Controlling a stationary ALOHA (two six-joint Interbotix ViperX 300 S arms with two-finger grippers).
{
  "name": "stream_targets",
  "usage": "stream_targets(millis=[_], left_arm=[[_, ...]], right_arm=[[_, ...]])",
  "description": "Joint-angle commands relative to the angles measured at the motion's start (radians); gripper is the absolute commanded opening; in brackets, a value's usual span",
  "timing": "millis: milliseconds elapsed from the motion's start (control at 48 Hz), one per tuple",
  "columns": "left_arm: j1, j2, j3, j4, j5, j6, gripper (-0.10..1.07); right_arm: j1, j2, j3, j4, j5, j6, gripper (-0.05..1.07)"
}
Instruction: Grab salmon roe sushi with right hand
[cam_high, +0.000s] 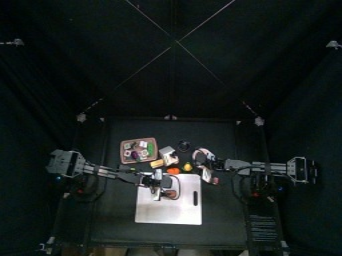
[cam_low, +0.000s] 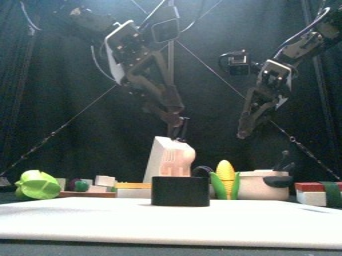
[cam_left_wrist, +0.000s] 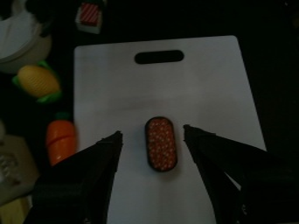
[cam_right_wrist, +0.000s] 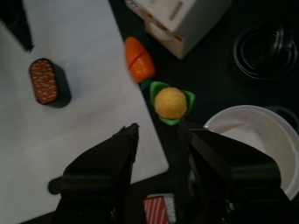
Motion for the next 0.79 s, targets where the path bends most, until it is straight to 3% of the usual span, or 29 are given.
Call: stream_targets(millis=[0,104,229,542,771], left_arm=[[0.043,-0.098,0.063,0.003,-0.095,0.002,0.92],[0.091,-0.173,0.150,0.002,-0.202,0.003,0.92],[0.150,-0.236,0.216,-0.008,-0.261,0.003,0.92],[0.307,-0.305,0.244,0.023,-0.212,0.006,0.92],[0.350,-0.310,0.321,0.083,-0.227,0.008,0.92]], right_arm=[[0.060,-0.011,-0.038,0.034,-0.018,0.000,0.79],[0.121,0.023,-0.063,0.051,-0.058,-0.002,0.79],[0.181,0.086,-0.110,0.063,-0.077,0.000,0.79],[0.249,0.293,-0.253,0.081,-0.072,0.000,0.80],[0.250,0.396,-0.370,0.084,-0.049,0.000,0.87]])
